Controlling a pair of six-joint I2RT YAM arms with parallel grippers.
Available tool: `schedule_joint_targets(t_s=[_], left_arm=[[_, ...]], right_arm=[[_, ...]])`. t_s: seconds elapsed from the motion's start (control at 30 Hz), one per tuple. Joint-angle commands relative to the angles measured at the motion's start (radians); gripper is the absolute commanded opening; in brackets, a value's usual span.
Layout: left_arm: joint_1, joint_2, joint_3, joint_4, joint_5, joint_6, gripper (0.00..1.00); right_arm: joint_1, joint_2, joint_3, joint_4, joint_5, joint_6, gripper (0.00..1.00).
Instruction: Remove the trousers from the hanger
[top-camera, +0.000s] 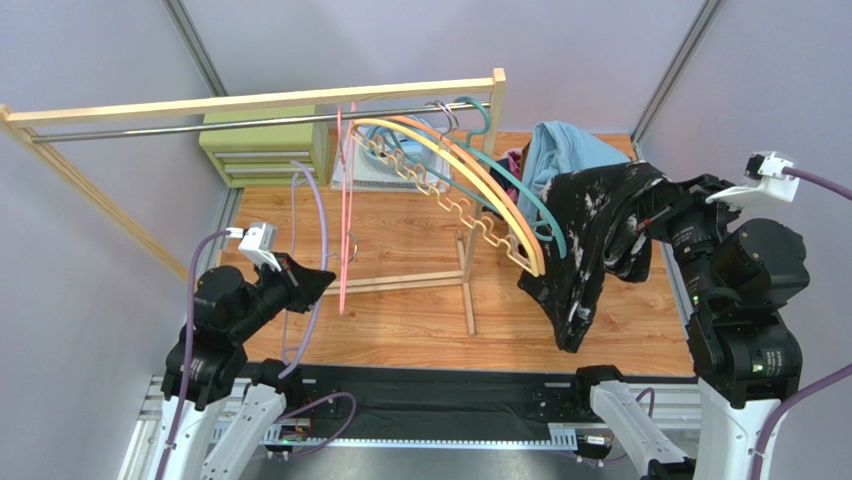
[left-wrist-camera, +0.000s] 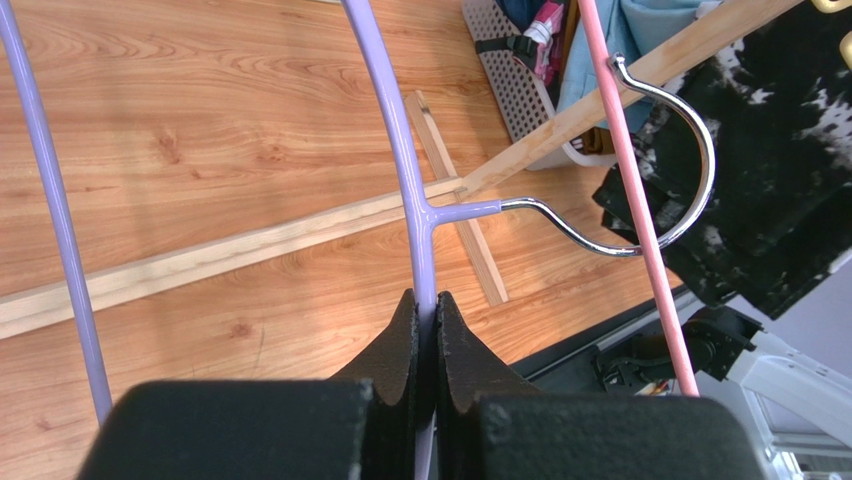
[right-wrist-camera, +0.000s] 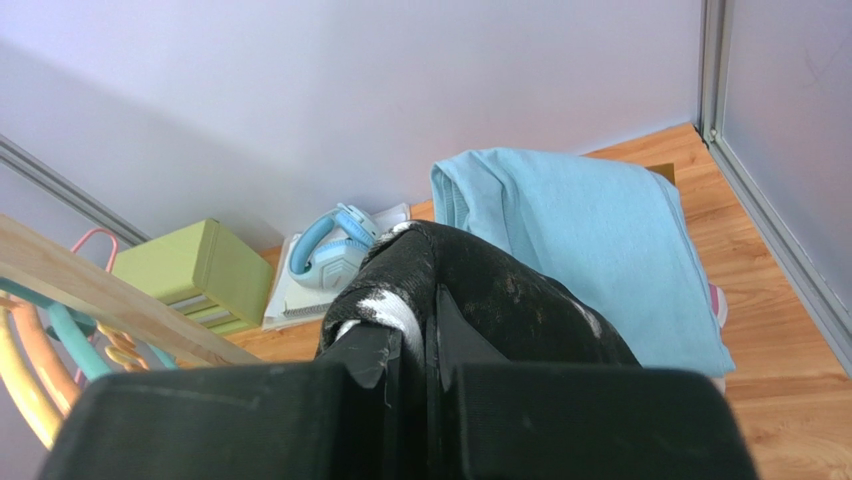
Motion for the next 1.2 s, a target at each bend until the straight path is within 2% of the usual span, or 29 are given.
schedule_joint_targets(t_s=[0.0,0.17,0.33,0.43,0.47,0.53,0.67,0.7,0.77,0.83,0.9,0.93,1.07,1.17], left_arm=[[0.005,0.010,0.026,0.054,0.015,0.032,0.00],[0.007,0.029,0.037,0.057,0.026,0.038,0.00],[0.005,0.035,0.045,0.066,0.040,0.021,0.00],[0.007,0.047,0.049,0.079,0.055,0.004,0.00],[0.007,0.049,0.051,0.079,0.060,0.003,0.00],[0.007,0.053,0.051,0.079,0.064,-0.003,0.00],[0.007,0.053,0.045,0.074,0.073,-0.007,0.00],[0.007,0.053,0.045,0.074,0.074,-0.007,0.00],[0.005,0.058,0.043,0.077,0.072,-0.011,0.00],[0.007,0.067,0.040,0.089,0.077,-0.017,0.00],[0.005,0.075,0.037,0.100,0.086,-0.033,0.00],[0.005,0.075,0.029,0.112,0.089,-0.037,0.00],[0.005,0.076,0.008,0.135,0.090,-0.057,0.00],[0.007,0.075,0.008,0.129,0.087,-0.056,0.00]], right_arm=[[-0.006,0.044,0.129,0.100,0.032,0.029,0.00],[-0.008,0.188,0.294,0.110,0.104,-0.028,0.00],[-0.009,0.355,0.414,0.186,0.073,-0.046,0.00],[-0.049,0.427,0.436,0.257,-0.008,-0.012,0.00],[-0.105,0.447,0.443,0.300,-0.115,0.036,0.00],[-0.164,0.506,0.443,0.349,-0.206,0.102,0.00],[-0.414,0.621,0.387,0.550,-0.494,0.368,0.00],[-0.445,0.666,0.343,0.590,-0.525,0.452,0.00],[-0.486,0.722,0.324,0.627,-0.577,0.465,0.00],[-0.486,0.806,0.328,0.601,-0.625,0.427,0.00],[-0.479,0.822,0.280,0.584,-0.654,0.399,0.00],[-0.471,0.808,0.194,0.587,-0.640,0.353,0.00],[-0.390,0.808,0.057,0.586,-0.544,0.244,0.00],[-0.352,0.884,0.064,0.557,-0.505,0.209,0.00]])
